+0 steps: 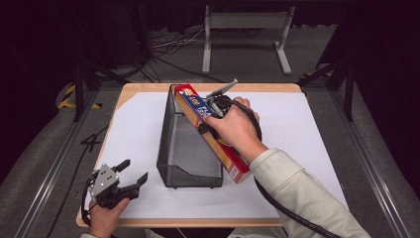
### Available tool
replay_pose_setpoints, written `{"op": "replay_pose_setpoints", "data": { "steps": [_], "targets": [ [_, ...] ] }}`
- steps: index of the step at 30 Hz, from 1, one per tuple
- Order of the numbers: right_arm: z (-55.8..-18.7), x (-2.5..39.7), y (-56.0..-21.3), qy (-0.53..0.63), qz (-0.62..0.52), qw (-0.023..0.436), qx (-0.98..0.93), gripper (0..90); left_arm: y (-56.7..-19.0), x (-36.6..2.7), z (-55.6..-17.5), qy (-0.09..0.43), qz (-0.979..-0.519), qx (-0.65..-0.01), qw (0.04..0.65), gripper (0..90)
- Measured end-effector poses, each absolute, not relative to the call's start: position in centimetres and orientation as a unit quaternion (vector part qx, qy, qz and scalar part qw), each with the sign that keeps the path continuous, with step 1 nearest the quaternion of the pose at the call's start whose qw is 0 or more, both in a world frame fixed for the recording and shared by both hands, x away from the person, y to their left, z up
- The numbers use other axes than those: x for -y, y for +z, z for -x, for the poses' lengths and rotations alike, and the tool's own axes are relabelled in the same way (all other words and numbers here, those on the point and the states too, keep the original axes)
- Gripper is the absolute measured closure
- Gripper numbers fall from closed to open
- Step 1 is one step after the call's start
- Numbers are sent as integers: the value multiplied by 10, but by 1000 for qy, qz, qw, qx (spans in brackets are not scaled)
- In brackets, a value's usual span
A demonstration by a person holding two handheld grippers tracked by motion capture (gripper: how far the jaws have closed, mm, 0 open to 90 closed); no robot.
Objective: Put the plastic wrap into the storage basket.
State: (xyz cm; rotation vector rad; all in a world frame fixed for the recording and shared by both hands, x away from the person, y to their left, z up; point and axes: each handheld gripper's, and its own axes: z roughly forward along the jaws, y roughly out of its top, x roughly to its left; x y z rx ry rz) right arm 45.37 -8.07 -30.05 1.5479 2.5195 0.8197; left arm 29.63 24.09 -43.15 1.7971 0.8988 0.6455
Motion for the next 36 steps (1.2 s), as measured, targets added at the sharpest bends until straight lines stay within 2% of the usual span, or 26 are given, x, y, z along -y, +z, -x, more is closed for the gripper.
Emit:
{"op": "replay_pose_setpoints", "data": {
  "steps": [36],
  "targets": [
    [-468, 38, -345, 177, -545, 33, -819, 395, -431, -242, -296, 267, -738, -370, 498, 248]
  ]
}}
